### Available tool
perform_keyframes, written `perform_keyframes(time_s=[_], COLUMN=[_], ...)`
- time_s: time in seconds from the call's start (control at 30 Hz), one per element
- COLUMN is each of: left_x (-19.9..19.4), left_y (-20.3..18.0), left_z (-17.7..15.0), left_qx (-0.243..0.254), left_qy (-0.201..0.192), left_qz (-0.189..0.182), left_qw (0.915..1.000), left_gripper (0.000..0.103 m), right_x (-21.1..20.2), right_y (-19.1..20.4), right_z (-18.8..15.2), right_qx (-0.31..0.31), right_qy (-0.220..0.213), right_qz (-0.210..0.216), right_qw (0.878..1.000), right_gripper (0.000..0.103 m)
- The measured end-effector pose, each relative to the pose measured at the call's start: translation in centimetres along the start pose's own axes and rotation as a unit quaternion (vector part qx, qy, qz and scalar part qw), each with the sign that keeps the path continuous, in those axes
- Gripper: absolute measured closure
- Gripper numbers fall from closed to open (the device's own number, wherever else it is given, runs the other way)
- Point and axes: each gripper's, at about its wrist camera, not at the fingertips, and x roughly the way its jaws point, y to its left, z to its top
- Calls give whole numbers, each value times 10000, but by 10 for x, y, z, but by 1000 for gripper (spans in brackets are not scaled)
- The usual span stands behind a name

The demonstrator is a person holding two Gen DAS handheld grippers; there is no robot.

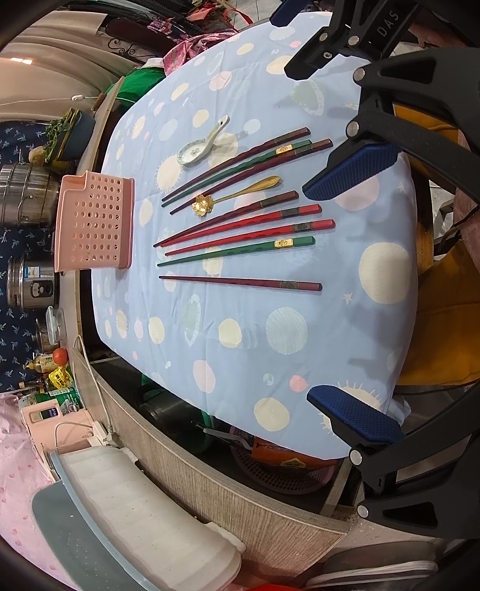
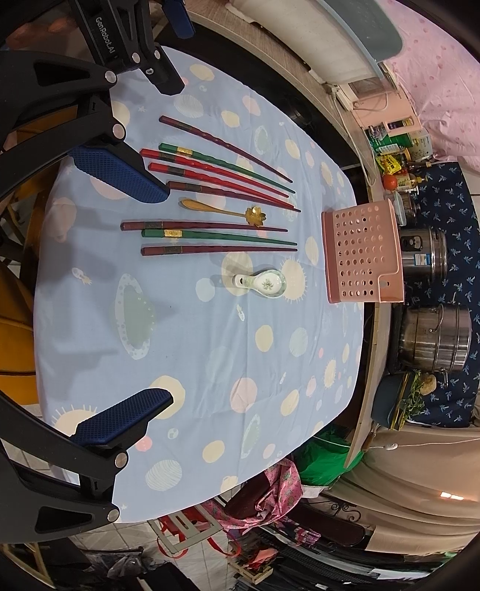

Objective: Organize utensils

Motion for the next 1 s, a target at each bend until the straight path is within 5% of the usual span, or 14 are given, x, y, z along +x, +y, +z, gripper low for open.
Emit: perform_keyframes(time_s=[0.43,0.83,1.0], left_x=[7,56,80], left_y=[4,33,31], left_z=[3,13,9], left_qx=[-79,-440,-368], left_qy=[95,434,666], left_qz=[-45,-119,-194], left_qw=[9999,9980,9969], left_gripper=[7,8,19], right_x=[2,24,30], right_y=[-2,-2,-2], right_z=[0,7,8], right_qx=[5,92,118], right_qy=[-3,85,124], right_qz=[4,85,88], right_qw=[10000,9999,9998], right_gripper=[7,7,7])
